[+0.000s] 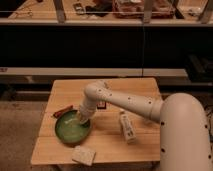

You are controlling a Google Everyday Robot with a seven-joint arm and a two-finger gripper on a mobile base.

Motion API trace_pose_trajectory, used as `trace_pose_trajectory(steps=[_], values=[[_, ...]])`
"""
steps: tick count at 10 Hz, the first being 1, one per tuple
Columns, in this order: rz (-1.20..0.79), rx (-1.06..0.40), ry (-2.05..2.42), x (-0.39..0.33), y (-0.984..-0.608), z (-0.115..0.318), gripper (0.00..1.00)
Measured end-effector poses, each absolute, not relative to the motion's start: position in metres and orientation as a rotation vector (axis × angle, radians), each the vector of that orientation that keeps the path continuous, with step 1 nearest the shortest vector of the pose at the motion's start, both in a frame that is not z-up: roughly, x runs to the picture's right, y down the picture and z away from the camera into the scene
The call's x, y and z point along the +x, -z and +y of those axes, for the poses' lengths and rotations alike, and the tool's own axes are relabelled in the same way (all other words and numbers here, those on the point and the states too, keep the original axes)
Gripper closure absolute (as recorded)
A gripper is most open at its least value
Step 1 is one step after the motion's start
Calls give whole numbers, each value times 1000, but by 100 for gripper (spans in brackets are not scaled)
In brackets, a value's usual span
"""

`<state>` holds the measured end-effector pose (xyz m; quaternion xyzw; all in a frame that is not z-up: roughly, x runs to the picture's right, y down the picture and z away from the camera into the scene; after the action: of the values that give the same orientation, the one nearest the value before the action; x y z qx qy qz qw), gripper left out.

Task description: Push the ceramic bowl across the table

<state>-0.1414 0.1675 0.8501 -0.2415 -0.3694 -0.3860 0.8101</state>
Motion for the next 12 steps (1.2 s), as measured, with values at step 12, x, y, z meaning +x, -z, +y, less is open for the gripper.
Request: trace_pose_trajectory(steps=[12], values=[[-579,-576,728,-39,-905,131,100]])
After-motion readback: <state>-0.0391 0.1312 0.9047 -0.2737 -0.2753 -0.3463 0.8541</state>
